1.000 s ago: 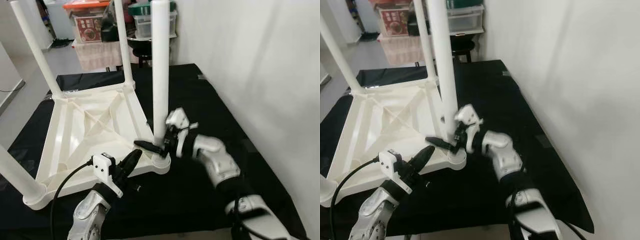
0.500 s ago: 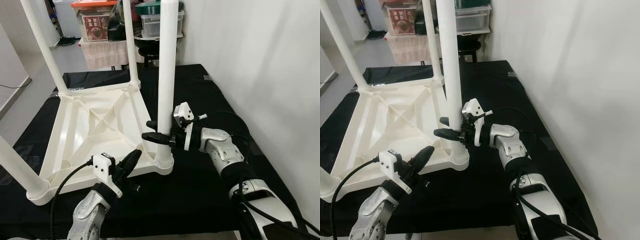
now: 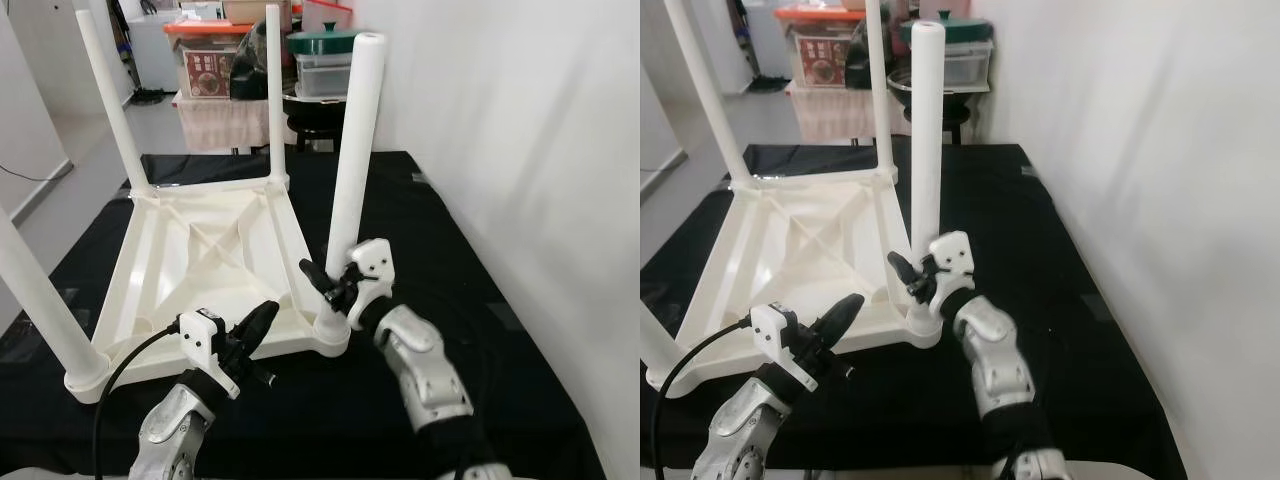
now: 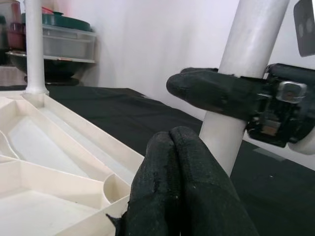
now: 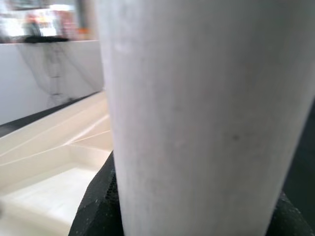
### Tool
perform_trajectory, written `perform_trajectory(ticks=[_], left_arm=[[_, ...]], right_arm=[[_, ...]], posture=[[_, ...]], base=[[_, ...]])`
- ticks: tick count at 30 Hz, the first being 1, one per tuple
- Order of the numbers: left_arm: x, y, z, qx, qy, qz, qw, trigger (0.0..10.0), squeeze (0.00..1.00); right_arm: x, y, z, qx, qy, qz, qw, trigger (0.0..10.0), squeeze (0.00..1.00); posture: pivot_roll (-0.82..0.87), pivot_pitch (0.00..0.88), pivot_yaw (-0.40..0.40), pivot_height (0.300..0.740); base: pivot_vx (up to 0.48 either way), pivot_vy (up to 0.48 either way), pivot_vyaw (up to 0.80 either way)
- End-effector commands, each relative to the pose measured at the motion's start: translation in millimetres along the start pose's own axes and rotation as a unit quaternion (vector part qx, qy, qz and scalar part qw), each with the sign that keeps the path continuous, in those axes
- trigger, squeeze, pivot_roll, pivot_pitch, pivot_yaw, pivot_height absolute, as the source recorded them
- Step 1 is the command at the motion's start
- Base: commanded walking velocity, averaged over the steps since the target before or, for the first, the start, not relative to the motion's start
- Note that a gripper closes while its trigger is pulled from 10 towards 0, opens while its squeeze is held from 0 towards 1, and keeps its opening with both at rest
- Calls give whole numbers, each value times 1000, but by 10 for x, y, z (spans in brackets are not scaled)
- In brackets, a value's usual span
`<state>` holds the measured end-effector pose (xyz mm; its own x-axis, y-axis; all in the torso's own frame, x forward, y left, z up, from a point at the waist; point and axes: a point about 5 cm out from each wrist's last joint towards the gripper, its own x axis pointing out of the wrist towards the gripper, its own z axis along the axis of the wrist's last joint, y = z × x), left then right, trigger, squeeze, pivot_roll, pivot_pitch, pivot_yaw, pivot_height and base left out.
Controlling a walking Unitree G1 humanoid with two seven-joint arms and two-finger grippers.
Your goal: Building children table
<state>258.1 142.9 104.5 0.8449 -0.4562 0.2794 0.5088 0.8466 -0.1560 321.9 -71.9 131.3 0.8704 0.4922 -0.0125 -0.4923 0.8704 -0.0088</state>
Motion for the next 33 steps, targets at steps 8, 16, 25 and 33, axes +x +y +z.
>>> perform_trajectory(ticks=[8,16,25,33], left_arm=[[16,2,-50,-5,11,-7,1000,10000,0],[-27,-89,-90,14,35,-37,999,10000,0],[-226,-196,-120,22,50,-49,997,10000,0],[-334,-229,-148,27,55,-37,997,10000,0]], right_arm=[[162,147,-220,13,76,54,996,10000,1000],[225,59,90,-7,38,159,987,10000,278],[115,-393,193,-81,50,265,959,10000,0],[106,-639,293,-51,46,273,960,0,0]], posture=[[27,0,1,740],[28,0,11,740],[27,0,23,740],[22,0,27,740]], base=[[0,0,0],[0,0,0],[0,0,0],[0,0,0]])
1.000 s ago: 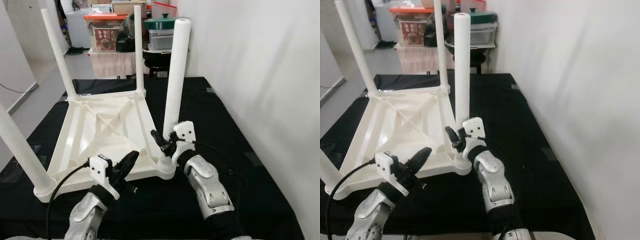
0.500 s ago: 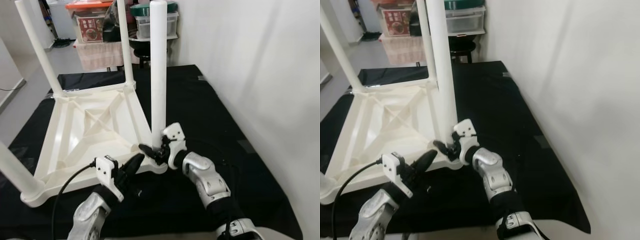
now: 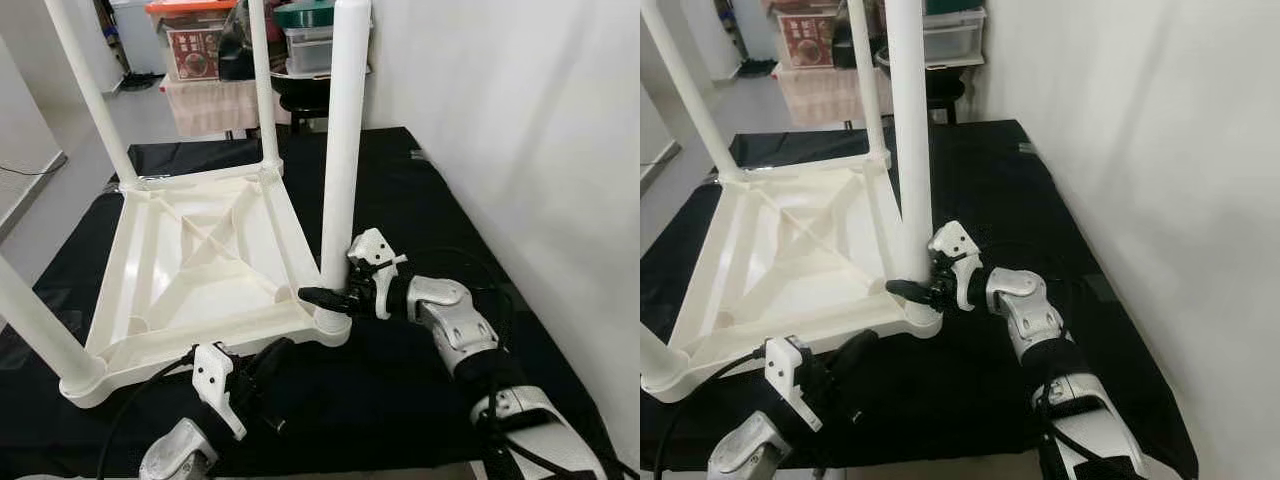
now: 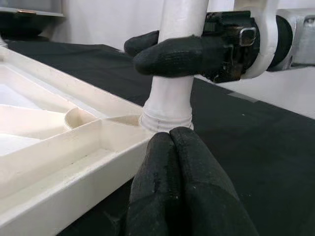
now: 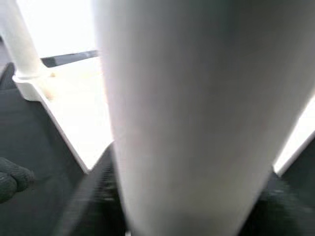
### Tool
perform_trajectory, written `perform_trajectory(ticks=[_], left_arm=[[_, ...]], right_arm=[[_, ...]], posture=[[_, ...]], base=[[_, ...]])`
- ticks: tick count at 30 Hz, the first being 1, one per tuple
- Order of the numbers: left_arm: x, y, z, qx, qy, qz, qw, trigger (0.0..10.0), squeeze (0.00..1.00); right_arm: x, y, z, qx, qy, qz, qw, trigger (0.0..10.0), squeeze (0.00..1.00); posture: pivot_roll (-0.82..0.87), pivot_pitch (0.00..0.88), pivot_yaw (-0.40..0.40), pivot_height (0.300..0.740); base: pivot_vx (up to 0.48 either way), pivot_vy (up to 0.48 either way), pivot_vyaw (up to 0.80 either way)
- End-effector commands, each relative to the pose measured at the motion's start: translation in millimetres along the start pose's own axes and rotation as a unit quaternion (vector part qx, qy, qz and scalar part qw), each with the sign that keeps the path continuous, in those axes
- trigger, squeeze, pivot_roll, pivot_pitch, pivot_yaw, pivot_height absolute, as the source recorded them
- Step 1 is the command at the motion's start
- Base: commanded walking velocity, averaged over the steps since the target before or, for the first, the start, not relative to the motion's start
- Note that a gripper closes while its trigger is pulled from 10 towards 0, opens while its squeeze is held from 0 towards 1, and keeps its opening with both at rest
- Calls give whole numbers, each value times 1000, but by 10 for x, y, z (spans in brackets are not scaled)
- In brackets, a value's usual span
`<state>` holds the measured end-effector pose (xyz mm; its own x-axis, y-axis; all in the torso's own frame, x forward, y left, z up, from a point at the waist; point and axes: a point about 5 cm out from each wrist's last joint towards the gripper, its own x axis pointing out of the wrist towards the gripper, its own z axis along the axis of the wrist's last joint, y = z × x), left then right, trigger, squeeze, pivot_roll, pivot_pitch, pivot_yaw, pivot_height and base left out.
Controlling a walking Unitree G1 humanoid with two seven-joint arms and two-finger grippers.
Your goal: Building children table
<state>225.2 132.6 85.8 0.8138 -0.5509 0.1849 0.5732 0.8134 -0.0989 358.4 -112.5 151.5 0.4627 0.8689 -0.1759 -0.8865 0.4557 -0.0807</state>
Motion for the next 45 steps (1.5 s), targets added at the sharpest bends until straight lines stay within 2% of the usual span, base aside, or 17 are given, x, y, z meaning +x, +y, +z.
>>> perform_trajectory(ticks=[1,8,10,11,12,14,15,17,18,24,25,26,34,35,38,44,45], left_arm=[[-51,-8,-2,7,1,5,1000,10000,0],[-87,-21,-11,5,1,12,1000,10000,0],[-88,-23,-13,2,-1,14,1000,10000,0],[-95,-19,-8,2,-3,16,1000,10000,0],[-105,-7,0,3,-4,19,1000,10000,0],[-105,-7,0,3,-4,19,1000,10000,0],[-111,2,6,4,-5,21,1000,10000,0],[-114,28,16,5,-6,23,1000,10000,0],[-105,33,18,3,-6,20,1000,10000,0],[-87,38,21,-4,-7,14,1000,10000,0],[-83,38,22,-6,-7,14,1000,10000,0],[-72,37,25,-8,-9,15,1000,10000,0],[-36,34,31,-8,-14,19,1000,10000,0],[-26,33,32,-9,-15,19,1000,10000,0],[-14,31,33,-10,-16,18,1000,10000,0],[-4,29,37,-12,-17,16,1000,10000,0],[-1,28,40,-11,-18,15,1000,10000,0]], right_arm=[[-79,-89,76,6,-22,-10,1000,0,0],[-171,-99,-51,24,-15,-15,999,0,0],[-192,-75,-165,35,-5,-52,998,0,0],[-213,-53,-328,37,19,-151,988,0,0],[-249,100,-498,52,34,-281,958,0,0],[-249,100,-498,52,34,-281,958,0,0],[-342,213,-590,62,46,-378,923,0,0],[-194,685,-668,90,43,-349,932,0,0],[-111,774,-682,90,39,-320,942,0,0],[-38,683,-674,78,40,-308,947,0,0],[-16,644,-655,76,42,-300,950,10000,0],[47,609,-585,78,26,-253,964,10000,1000],[126,519,-86,59,-59,-115,990,10000,1000],[99,430,25,28,-59,-74,995,10000,0],[41,291,139,-18,-42,-13,999,10000,0],[5,133,149,-25,-17,45,999,10000,0],[7,106,147,-18,-16,47,999,3216,0]], posture=[[22,0,27,740],[27,0,16,740],[33,0,5,740],[36,0,-6,740],[27,0,-4,740],[27,0,-4,740],[27,0,-4,740],[3,0,23,740],[7,0,31,740],[14,0,30,740],[17,0,29,740],[22,0,28,740],[33,0,23,740],[42,0,18,740],[41,0,20,740],[47,0,19,740],[48,0,21,740]], base=[[0,0,0],[0,0,0],[0,0,0],[0,0,0],[0,0,0],[0,0,0],[0,0,0],[0,0,0],[0,0,0],[0,0,0],[0,0,0],[0,0,0],[0,0,0],[0,0,0],[0,0,0],[0,0,0],[0,0,0]])
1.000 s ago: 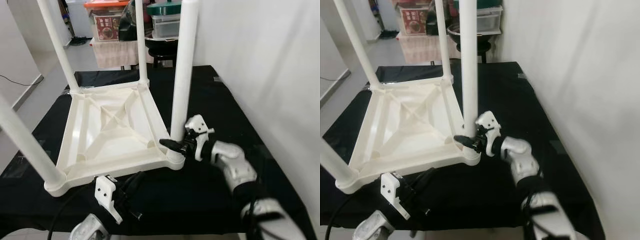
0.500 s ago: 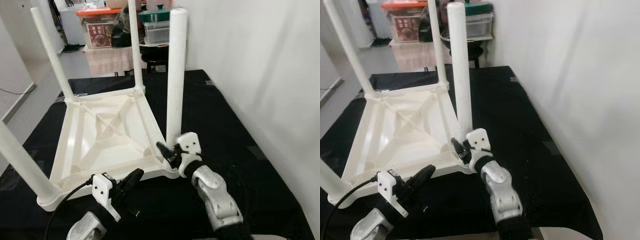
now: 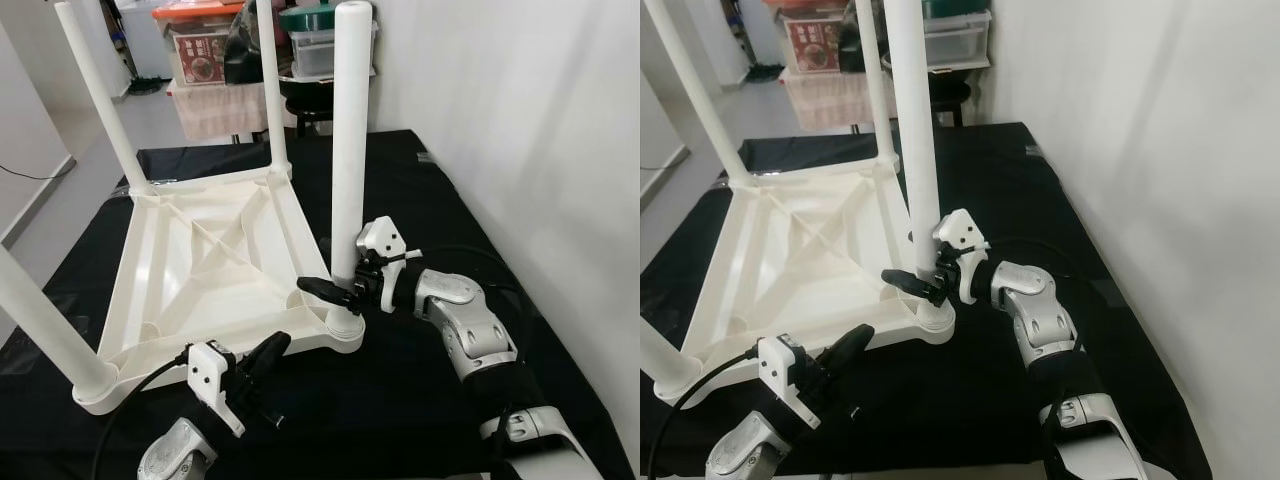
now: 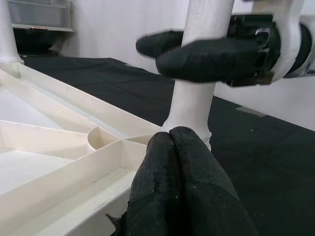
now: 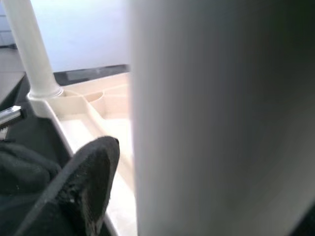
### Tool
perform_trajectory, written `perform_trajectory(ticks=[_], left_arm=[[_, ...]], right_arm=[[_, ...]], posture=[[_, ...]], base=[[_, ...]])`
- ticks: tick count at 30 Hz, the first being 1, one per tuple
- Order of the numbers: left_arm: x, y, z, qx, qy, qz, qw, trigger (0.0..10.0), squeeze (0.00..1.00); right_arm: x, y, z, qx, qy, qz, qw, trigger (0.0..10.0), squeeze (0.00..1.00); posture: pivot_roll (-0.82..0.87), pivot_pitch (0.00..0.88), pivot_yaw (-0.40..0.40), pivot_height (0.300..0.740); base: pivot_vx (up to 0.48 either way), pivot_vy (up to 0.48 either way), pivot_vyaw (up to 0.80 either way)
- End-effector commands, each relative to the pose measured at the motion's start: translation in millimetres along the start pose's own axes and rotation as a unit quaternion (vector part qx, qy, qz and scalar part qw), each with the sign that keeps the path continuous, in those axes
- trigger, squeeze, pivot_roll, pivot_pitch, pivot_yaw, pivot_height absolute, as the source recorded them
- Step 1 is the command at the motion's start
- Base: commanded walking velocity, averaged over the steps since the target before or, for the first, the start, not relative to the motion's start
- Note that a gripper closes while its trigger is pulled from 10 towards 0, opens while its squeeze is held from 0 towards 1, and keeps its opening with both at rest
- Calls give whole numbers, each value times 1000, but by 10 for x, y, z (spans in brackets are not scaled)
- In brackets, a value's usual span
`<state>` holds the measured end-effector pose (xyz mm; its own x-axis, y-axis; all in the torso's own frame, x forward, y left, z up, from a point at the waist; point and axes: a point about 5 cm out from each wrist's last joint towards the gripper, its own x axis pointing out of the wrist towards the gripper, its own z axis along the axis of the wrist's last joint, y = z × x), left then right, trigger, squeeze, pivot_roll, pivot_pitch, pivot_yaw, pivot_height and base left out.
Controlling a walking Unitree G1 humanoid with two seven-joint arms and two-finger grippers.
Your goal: Building children table
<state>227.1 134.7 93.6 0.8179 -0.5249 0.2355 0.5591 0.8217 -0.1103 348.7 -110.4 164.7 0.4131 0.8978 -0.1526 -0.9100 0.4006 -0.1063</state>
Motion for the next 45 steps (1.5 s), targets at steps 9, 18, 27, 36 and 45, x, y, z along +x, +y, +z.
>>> perform_trajectory(ticks=[9,18,27,36,45], left_arm=[[-18,8,-33,-8,8,7,1000,10000,0],[-28,23,-20,-10,8,7,1000,10000,0],[-24,72,14,-9,6,9,1000,10000,0],[42,96,37,-6,-1,12,1000,10000,0],[98,114,41,-6,-3,12,1000,10000,0]], right_arm=[[55,2,-31,29,-4,36,999,0,0],[-86,85,-242,70,-19,-15,997,0,0],[152,836,-665,122,33,-304,944,0,0],[292,660,-523,102,13,-270,957,10000,0],[293,502,-65,52,-52,-41,996,10000,0]], posture=[[44,0,25,740],[21,0,39,740],[-17,0,56,740],[6,0,39,740],[7,0,40,740]], base=[[0,0,0],[0,0,0],[0,0,0],[0,0,0],[0,0,0]])
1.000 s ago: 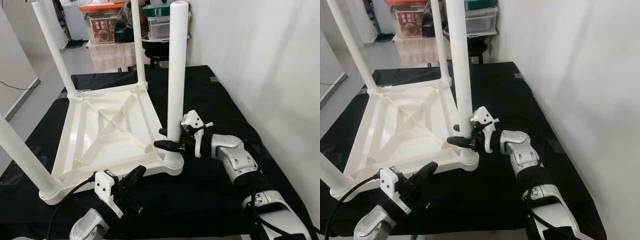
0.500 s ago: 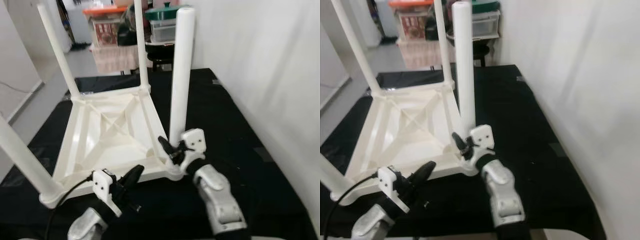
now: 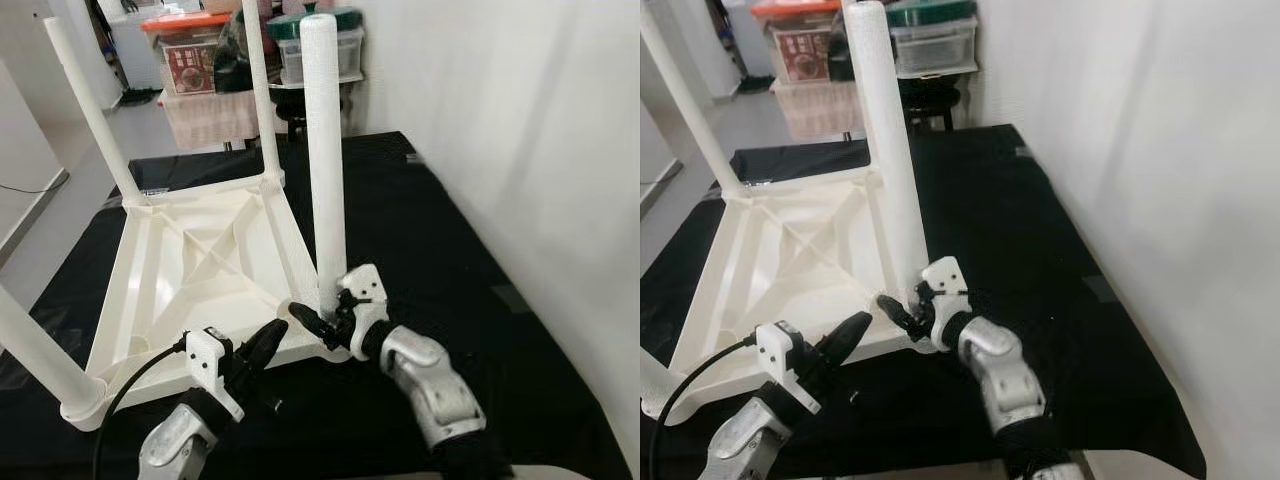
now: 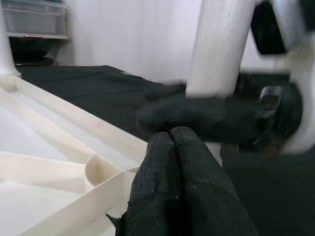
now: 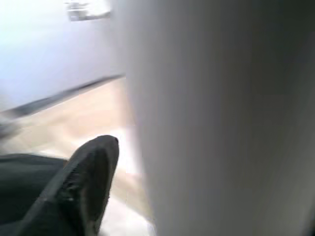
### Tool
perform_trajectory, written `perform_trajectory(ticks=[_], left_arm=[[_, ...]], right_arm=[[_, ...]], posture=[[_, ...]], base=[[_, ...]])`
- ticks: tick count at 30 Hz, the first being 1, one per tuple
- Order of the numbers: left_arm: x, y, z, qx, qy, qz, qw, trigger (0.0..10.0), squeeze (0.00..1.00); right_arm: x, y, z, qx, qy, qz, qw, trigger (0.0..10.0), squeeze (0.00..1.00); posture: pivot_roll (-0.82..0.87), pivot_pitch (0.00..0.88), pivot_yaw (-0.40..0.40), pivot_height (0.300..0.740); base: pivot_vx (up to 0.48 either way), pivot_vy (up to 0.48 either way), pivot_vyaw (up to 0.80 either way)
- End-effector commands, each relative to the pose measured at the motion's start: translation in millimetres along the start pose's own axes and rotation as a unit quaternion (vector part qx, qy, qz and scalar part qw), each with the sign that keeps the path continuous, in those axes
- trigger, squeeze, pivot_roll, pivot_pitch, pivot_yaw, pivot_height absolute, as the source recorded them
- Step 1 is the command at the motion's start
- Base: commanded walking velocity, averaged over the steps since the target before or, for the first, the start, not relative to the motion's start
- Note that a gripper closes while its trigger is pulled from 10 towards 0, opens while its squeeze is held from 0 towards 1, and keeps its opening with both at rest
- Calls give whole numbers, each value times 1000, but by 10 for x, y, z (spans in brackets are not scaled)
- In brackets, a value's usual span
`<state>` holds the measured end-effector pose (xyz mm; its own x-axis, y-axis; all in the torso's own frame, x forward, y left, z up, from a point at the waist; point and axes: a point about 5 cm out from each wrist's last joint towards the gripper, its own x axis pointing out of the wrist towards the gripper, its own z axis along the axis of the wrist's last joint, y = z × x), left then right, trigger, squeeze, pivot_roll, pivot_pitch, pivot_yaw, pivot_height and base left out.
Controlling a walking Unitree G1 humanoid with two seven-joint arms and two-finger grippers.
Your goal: Building children table
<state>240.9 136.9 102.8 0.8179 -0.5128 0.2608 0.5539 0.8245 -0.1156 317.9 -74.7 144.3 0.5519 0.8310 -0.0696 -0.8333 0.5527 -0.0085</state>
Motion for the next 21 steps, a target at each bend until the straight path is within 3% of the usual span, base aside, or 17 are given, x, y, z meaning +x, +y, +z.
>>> perform_trajectory(ticks=[1,5,6,14,15,16,21], left_arm=[[-21,30,-35,-5,11,8,1000,10000,0],[-10,32,-37,-4,10,9,1000,10000,0],[-5,32,-38,-3,10,10,1000,10000,0],[0,26,-40,-3,9,11,1000,10000,0],[1,22,-41,-3,9,11,1000,10000,0],[2,19,-42,-3,8,11,1000,10000,0],[-3,5,-40,-5,7,10,1000,10000,0]], right_arm=[[44,38,86,-16,-12,62,998,10000,0],[35,-132,179,-23,-2,103,994,10000,0],[24,-190,234,-29,7,150,988,10000,0],[7,-255,281,-29,16,189,982,10000,0],[-4,-274,286,-27,17,196,980,1059,0],[-20,-289,281,-26,18,199,979,0,0],[-93,-311,233,-14,13,195,981,0,0]], posture=[[7,0,40,740],[17,0,29,740],[23,0,26,740],[29,0,22,740],[29,0,21,740],[29,0,20,740],[24,0,23,740]], base=[[0,0,0],[0,0,0],[0,0,0],[0,0,0],[0,0,0],[0,0,0],[0,0,0]])
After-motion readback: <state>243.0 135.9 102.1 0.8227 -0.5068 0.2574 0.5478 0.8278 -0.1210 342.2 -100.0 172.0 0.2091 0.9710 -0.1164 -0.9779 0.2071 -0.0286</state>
